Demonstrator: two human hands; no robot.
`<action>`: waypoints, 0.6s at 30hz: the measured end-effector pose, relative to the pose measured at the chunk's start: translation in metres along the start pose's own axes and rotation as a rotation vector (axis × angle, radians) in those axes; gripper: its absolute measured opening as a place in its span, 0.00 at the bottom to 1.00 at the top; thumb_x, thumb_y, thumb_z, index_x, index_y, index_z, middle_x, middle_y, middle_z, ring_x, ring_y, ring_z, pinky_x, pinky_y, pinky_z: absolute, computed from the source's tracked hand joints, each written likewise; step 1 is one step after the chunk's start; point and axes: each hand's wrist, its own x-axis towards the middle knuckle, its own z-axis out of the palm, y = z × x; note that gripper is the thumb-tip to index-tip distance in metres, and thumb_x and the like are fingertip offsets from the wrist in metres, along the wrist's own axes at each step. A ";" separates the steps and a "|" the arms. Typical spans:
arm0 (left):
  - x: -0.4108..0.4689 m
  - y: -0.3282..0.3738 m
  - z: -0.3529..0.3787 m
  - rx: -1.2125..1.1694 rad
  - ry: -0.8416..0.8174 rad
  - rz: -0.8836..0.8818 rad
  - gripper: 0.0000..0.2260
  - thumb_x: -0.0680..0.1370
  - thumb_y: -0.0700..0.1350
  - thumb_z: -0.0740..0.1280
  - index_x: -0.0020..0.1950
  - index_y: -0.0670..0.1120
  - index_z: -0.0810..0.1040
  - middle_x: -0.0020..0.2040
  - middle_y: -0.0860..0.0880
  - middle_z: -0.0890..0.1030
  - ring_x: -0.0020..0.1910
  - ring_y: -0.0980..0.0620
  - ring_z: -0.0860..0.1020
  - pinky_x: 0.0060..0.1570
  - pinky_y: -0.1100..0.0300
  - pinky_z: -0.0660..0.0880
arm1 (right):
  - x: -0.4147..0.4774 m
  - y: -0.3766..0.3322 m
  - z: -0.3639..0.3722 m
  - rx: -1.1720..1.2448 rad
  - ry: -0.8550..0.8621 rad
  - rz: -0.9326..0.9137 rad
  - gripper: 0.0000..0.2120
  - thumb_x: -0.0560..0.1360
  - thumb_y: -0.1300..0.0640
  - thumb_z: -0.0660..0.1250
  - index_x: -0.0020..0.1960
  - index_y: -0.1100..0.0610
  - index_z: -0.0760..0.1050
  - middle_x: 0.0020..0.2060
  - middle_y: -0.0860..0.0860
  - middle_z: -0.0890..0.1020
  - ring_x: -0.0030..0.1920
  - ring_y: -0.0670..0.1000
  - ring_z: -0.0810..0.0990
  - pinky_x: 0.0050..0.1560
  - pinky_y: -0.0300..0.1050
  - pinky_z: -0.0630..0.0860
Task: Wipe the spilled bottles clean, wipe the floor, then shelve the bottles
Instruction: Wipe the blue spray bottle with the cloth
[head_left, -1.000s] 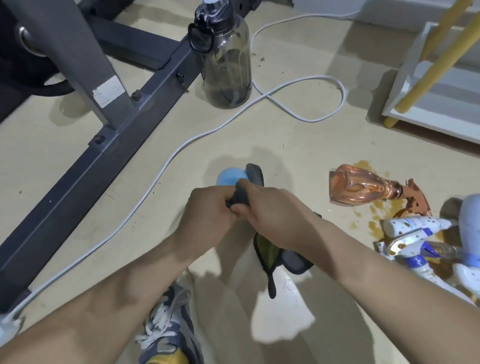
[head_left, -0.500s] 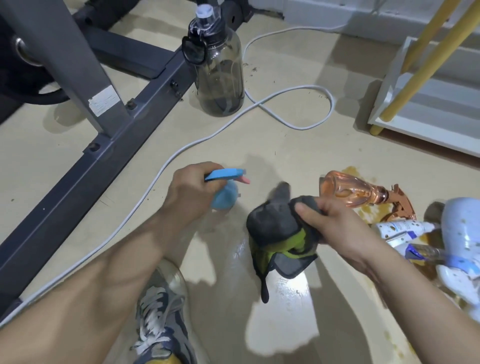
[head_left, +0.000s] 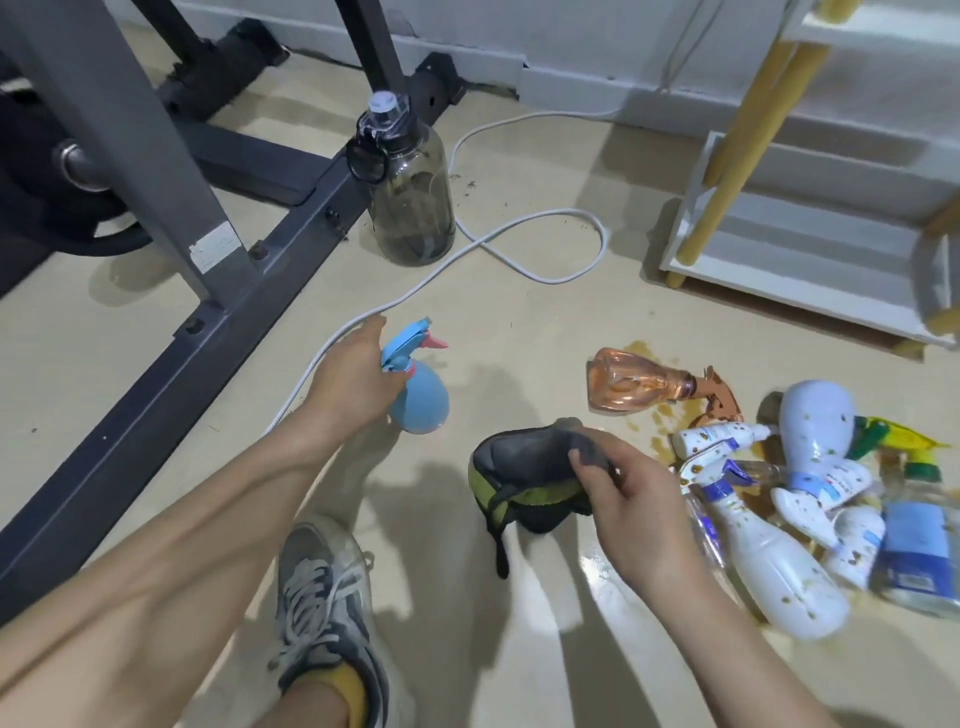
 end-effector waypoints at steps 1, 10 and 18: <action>-0.005 0.006 -0.005 0.020 0.045 0.023 0.27 0.75 0.45 0.71 0.71 0.42 0.67 0.63 0.45 0.74 0.61 0.41 0.72 0.55 0.54 0.68 | -0.004 -0.003 -0.005 -0.174 0.042 -0.146 0.11 0.80 0.61 0.63 0.56 0.51 0.82 0.45 0.42 0.78 0.49 0.46 0.74 0.48 0.34 0.68; -0.158 0.158 -0.010 -0.481 -0.397 0.191 0.17 0.68 0.42 0.72 0.51 0.57 0.70 0.44 0.54 0.81 0.41 0.54 0.80 0.43 0.55 0.79 | -0.051 -0.090 -0.065 0.263 0.451 -0.172 0.17 0.73 0.68 0.68 0.49 0.46 0.81 0.46 0.49 0.82 0.49 0.43 0.79 0.54 0.41 0.76; -0.231 0.219 -0.074 -0.727 -0.303 0.314 0.12 0.76 0.31 0.67 0.46 0.49 0.80 0.41 0.46 0.85 0.38 0.53 0.81 0.46 0.55 0.77 | -0.120 -0.117 -0.164 -0.512 -0.108 -0.237 0.33 0.79 0.42 0.62 0.79 0.43 0.52 0.79 0.44 0.53 0.79 0.46 0.48 0.76 0.56 0.49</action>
